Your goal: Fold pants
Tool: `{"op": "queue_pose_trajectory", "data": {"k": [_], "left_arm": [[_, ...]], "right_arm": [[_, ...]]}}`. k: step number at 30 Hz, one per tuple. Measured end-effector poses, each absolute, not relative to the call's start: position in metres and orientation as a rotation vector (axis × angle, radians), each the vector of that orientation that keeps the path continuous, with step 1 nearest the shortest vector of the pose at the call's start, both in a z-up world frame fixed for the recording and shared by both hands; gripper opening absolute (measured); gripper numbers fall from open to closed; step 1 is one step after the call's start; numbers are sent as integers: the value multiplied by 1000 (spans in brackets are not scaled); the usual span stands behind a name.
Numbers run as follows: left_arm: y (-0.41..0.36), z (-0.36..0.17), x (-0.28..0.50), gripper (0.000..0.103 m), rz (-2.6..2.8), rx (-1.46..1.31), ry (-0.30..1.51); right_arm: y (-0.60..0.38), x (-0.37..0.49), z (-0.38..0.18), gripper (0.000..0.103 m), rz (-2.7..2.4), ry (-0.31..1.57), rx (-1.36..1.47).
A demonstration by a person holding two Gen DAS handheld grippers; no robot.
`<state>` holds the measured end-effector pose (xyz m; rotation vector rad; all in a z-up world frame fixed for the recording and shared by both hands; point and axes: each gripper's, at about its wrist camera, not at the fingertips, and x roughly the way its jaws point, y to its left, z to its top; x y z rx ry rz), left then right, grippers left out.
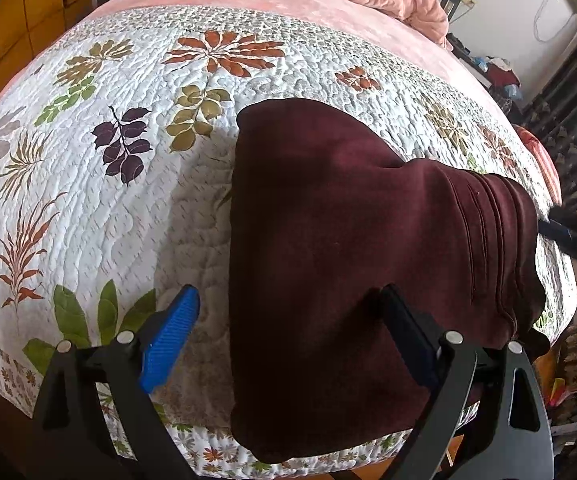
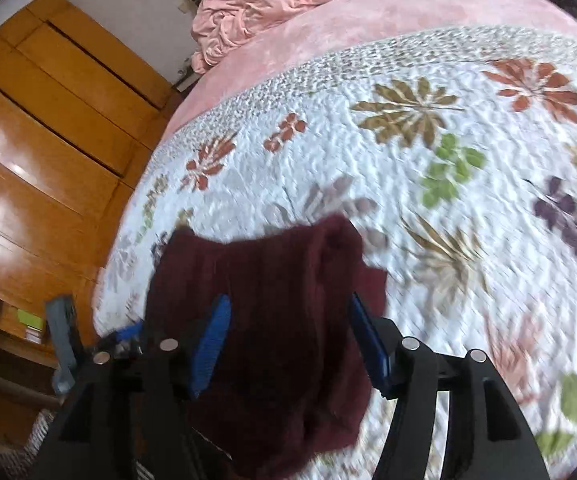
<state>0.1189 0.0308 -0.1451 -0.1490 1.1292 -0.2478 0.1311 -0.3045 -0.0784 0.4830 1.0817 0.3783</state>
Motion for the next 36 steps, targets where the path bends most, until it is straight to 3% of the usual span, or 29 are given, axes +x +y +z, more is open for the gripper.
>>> {"op": "queue_pose_trajectory", "data": {"k": [3, 4, 5, 6, 14, 19, 20, 21, 24, 26, 30, 36], "left_arm": [[29, -145, 120, 91, -247, -131, 1130], [29, -145, 121, 91, -246, -129, 1131], [29, -145, 122, 91, -246, -129, 1132], [29, -145, 123, 91, -246, -129, 1132], [25, -143, 132, 94, -250, -124, 1121], [18, -151, 138, 94, -242, -114, 1142], [18, -150, 138, 94, -242, -118, 1142], [18, -149, 138, 93, -242, -119, 1142], [19, -145, 138, 93, -241, -112, 1143], [21, -142, 135, 93, -251, -125, 1148], [27, -143, 128, 93, -249, -154, 1181], [35, -149, 115, 93, -237, -198, 1192]], "right_arm": [[-301, 158, -92, 60, 380, 1104, 526], [-298, 166, -100, 43, 373, 1123, 527], [-298, 167, -104, 34, 378, 1132, 534], [-296, 169, -109, 16, 395, 1142, 557], [-318, 157, -109, 5, 291, 1088, 626], [-317, 159, -133, 12, 260, 1144, 594], [-317, 157, -129, 17, 264, 1135, 589], [-319, 153, -123, 30, 259, 1126, 581], [-324, 136, -106, 37, 279, 1096, 552], [-326, 118, -100, 52, 286, 1116, 540], [-325, 77, -98, 59, 322, 1150, 525], [-306, 40, -125, 60, 375, 1230, 564]]}}
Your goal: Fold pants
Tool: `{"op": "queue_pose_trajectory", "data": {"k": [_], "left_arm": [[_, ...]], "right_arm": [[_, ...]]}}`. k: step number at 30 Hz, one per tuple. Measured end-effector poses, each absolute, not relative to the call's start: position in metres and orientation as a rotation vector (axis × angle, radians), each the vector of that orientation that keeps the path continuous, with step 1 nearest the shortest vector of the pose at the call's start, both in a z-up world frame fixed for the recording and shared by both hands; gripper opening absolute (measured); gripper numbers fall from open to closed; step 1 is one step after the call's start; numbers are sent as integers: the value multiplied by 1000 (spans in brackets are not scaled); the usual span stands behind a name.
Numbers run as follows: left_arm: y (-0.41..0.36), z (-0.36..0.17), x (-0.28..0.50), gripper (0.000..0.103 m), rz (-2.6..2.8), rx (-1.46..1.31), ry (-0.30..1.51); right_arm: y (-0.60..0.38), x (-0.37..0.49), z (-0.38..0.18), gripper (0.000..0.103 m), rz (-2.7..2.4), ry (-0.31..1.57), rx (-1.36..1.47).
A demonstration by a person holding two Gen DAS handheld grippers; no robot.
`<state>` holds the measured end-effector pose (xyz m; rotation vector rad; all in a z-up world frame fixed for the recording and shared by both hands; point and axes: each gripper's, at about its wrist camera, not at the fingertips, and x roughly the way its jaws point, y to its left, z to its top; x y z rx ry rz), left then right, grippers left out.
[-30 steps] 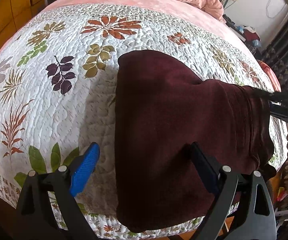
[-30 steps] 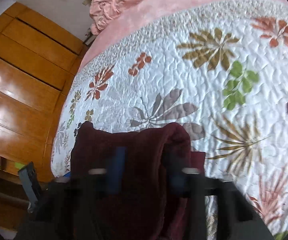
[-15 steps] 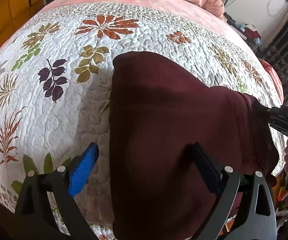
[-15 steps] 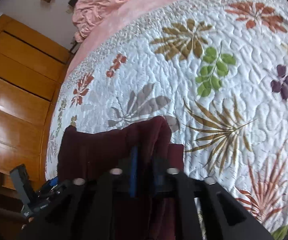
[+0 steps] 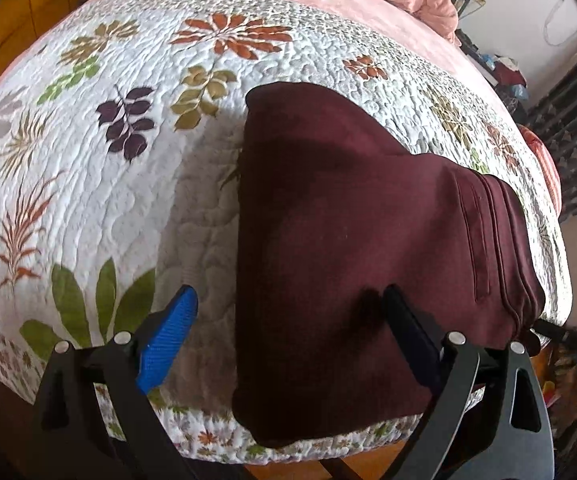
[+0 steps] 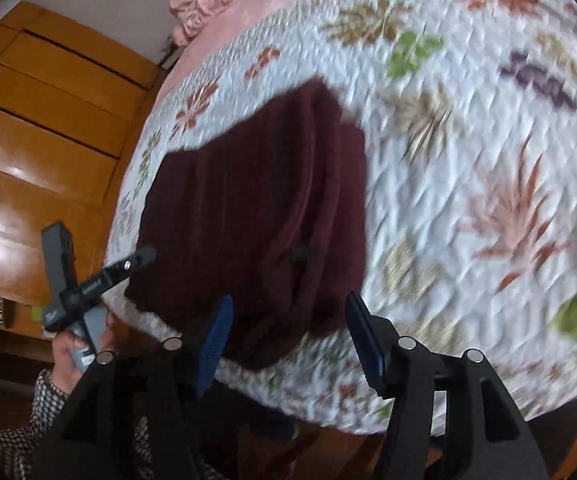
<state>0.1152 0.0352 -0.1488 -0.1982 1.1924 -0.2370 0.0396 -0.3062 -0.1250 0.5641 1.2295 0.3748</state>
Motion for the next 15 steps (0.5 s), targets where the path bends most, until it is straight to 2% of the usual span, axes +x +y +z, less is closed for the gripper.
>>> {"op": "queue_pose_trajectory", "data": {"k": [4, 7, 10, 12, 14, 15], "left_arm": [[35, -147, 112, 93, -234, -200, 1190], [33, -144, 110, 93, -237, -179, 1179], [29, -143, 109, 93, -245, -174, 1172], [26, -142, 109, 93, -248, -165, 1169], [22, -140, 108, 93, -255, -144, 1159], [20, -138, 108, 93, -258, -132, 1155]], "right_arm": [[-289, 39, -126, 63, 363, 1213, 531], [-289, 43, -117, 56, 389, 1166, 578], [-289, 56, -122, 63, 392, 1187, 654], [-289, 64, -133, 63, 396, 1207, 705], [-290, 70, -141, 51, 389, 1214, 748], [-289, 72, -144, 41, 381, 1223, 749]]}}
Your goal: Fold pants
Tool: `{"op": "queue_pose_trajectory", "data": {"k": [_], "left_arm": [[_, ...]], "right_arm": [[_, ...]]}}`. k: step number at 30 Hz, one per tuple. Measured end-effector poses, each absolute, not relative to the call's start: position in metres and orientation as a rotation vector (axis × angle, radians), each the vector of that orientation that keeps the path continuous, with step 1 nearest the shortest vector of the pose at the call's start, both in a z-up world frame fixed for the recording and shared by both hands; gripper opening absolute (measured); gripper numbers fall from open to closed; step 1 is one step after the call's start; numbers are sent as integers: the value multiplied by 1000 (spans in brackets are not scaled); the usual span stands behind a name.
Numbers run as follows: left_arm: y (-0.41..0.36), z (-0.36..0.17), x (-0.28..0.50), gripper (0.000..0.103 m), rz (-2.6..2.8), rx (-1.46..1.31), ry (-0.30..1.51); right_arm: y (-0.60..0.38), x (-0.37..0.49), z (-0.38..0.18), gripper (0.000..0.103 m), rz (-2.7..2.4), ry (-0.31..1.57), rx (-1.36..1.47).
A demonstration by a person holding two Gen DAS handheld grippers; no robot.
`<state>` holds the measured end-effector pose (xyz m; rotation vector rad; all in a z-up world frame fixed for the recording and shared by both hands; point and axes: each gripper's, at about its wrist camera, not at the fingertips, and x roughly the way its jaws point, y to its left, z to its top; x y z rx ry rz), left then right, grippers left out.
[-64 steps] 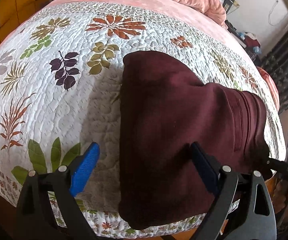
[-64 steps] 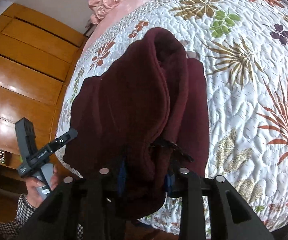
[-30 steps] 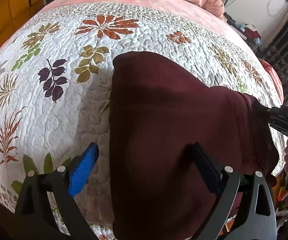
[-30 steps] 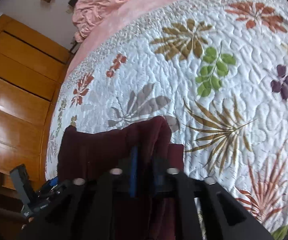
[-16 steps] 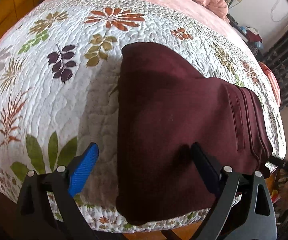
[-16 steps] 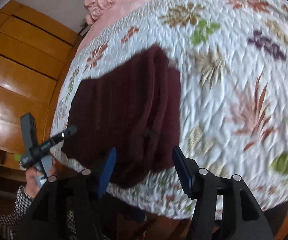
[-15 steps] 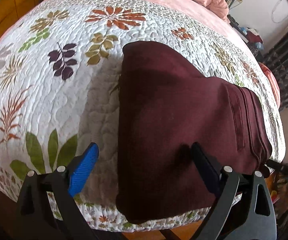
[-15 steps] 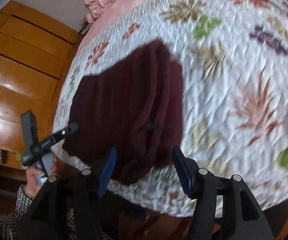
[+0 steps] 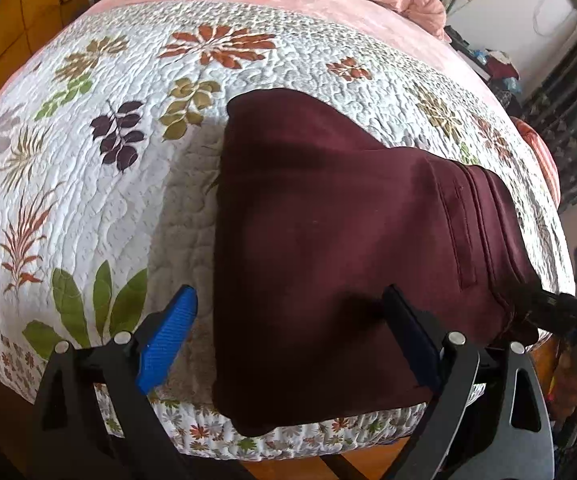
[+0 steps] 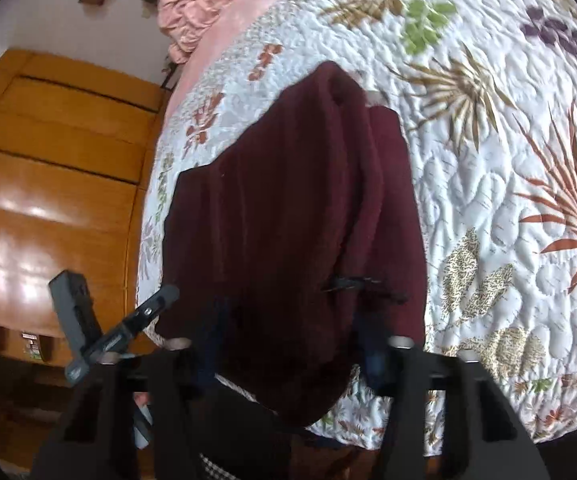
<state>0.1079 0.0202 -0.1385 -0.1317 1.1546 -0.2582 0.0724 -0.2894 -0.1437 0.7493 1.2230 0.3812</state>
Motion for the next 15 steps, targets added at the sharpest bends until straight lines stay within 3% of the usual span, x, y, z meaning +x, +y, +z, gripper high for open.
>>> {"op": "queue_pose_trajectory", "data": {"k": [2, 4, 11, 15], "left_arm": [[18, -136, 108, 93, -258, -115, 1144], [17, -133, 108, 93, -259, -110, 1135], [18, -119, 107, 93, -255, -108, 1087], [16, -114, 109, 93, -268, -107, 1064]], "right_arm": [[-292, 72, -145, 31, 383, 1212, 772], [-292, 70, -137, 27, 395, 1181, 748], [-304, 66, -92, 25, 373, 1107, 660], [-304, 66, -111, 25, 325, 1182, 596]]}}
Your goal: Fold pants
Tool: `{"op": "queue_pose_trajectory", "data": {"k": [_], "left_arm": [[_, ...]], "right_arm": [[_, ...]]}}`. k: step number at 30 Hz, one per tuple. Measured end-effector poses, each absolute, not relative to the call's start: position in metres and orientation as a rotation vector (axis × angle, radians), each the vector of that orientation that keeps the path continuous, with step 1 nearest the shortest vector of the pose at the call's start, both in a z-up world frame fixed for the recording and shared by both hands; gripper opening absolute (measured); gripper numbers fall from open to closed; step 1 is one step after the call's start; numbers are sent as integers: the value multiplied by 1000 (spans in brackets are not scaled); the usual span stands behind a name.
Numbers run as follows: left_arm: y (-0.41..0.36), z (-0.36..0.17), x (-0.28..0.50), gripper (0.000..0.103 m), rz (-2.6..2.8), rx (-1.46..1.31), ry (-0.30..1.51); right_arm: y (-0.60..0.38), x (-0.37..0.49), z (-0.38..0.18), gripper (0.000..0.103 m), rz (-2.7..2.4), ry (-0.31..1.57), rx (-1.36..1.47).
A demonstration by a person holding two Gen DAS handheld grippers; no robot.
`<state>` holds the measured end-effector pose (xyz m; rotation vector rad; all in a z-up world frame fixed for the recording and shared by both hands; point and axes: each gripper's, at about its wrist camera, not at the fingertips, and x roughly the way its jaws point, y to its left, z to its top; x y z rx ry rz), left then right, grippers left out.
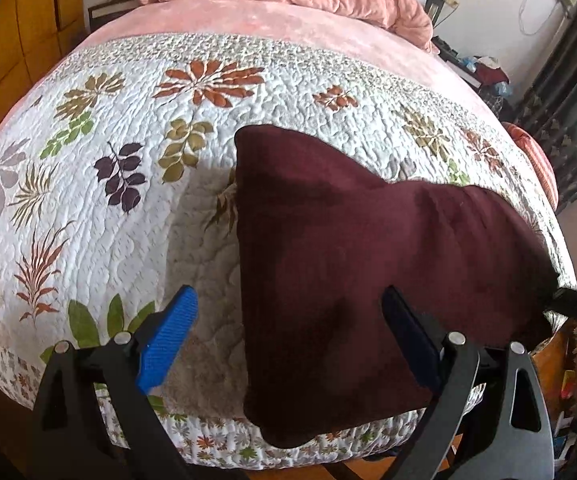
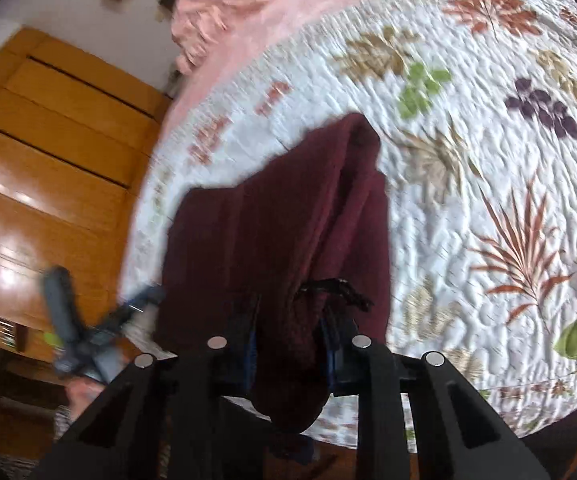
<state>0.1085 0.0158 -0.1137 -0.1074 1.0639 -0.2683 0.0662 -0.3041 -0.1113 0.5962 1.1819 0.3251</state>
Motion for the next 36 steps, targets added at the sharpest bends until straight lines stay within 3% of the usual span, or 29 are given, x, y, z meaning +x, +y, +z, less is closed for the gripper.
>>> {"op": "queue_pose_trajectory", "data": {"k": [4, 11, 16, 22, 30, 33, 35, 36], "left_arm": [[10, -112, 109, 93, -277, -89, 1054], [4, -107, 108, 93, -286, -65, 1032], [5, -101, 106, 93, -288, -67, 1015], [4, -97, 104, 93, -287, -59, 994], [3, -92, 101, 93, -290, -39, 971], [2, -92, 101, 93, -290, -41, 969], [2, -92, 100, 93, -290, -41, 969], [2, -92, 101, 93, -290, -40, 970]], "right_arm": [[-294, 63, -137, 27, 322, 1224, 573], [-279, 74, -119, 27, 322, 1201, 476], [-288, 80, -137, 29, 301, 1232, 557], [-294, 65, -124, 49, 304, 1216, 569], [-302, 42, -121, 58, 332, 1215, 669], [-302, 40, -124, 58, 338, 1220, 683], [-297, 43, -129, 48, 334, 1233, 668], [-297, 43, -129, 39, 325, 1236, 656]]}}
